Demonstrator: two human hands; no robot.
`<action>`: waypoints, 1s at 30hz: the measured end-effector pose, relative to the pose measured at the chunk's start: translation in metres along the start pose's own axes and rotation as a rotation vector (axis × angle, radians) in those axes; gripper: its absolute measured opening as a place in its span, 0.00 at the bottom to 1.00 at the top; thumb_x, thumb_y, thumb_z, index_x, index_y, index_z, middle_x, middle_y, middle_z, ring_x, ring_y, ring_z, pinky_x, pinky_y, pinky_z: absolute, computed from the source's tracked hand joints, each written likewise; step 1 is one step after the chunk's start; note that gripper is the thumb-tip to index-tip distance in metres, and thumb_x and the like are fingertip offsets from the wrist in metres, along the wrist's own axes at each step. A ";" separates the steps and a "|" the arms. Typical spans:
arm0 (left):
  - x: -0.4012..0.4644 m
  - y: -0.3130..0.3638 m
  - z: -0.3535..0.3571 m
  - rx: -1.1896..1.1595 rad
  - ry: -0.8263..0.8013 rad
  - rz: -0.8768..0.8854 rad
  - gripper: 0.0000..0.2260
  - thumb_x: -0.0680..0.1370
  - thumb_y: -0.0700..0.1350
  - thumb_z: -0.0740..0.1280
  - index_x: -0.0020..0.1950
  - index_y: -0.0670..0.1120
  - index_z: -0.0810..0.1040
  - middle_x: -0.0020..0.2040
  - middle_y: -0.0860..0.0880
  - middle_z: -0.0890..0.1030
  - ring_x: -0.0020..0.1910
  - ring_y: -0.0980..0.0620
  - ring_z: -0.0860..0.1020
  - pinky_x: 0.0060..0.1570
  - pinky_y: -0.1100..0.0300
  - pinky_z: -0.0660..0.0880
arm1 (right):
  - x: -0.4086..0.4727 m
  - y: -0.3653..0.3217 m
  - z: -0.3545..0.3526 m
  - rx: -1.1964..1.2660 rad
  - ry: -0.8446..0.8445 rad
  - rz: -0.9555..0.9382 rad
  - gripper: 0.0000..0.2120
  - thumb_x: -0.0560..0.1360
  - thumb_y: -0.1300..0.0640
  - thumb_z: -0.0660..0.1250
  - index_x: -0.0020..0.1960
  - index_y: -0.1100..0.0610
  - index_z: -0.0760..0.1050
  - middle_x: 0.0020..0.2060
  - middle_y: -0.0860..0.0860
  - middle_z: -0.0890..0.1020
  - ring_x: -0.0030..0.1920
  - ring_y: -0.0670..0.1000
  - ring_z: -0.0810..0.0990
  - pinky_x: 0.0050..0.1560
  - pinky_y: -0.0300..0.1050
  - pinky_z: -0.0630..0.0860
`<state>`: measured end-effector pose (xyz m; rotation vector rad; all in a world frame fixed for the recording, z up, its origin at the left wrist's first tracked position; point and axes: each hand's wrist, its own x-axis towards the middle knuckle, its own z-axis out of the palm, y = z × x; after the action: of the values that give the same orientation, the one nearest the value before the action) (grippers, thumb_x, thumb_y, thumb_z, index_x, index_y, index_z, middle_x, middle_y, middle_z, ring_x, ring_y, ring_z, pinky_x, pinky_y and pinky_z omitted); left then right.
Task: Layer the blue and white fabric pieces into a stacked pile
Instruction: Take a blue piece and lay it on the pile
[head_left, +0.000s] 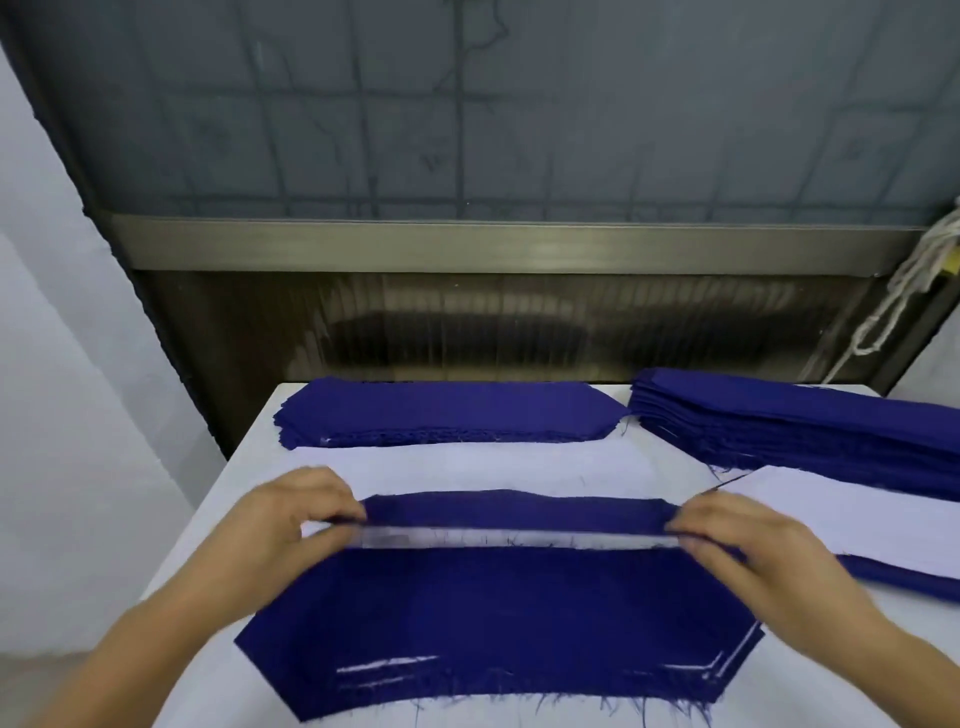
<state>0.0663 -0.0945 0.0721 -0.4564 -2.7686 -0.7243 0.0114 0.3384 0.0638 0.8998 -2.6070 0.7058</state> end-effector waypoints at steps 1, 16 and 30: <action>-0.010 -0.001 0.008 0.053 -0.022 0.035 0.06 0.75 0.49 0.71 0.45 0.62 0.82 0.45 0.65 0.78 0.49 0.63 0.76 0.47 0.67 0.76 | -0.012 0.001 0.010 -0.070 0.027 -0.079 0.09 0.79 0.54 0.64 0.49 0.48 0.83 0.47 0.37 0.81 0.50 0.38 0.76 0.52 0.29 0.70; -0.056 -0.002 0.046 0.133 -0.089 0.161 0.23 0.81 0.61 0.51 0.45 0.56 0.85 0.44 0.63 0.78 0.42 0.67 0.73 0.42 0.72 0.73 | -0.056 0.004 0.051 -0.156 -0.088 -0.177 0.22 0.82 0.44 0.53 0.50 0.50 0.85 0.49 0.43 0.83 0.49 0.44 0.81 0.50 0.39 0.75; -0.048 -0.021 0.022 0.100 -0.317 -0.147 0.05 0.72 0.53 0.68 0.39 0.63 0.76 0.43 0.63 0.78 0.43 0.62 0.76 0.43 0.68 0.71 | -0.033 0.028 0.027 -0.182 -0.315 0.117 0.12 0.71 0.56 0.74 0.41 0.42 0.72 0.38 0.36 0.73 0.39 0.39 0.72 0.47 0.35 0.69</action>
<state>0.1000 -0.1120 0.0291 -0.3783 -3.1461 -0.5841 0.0161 0.3593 0.0174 0.8685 -2.9627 0.3675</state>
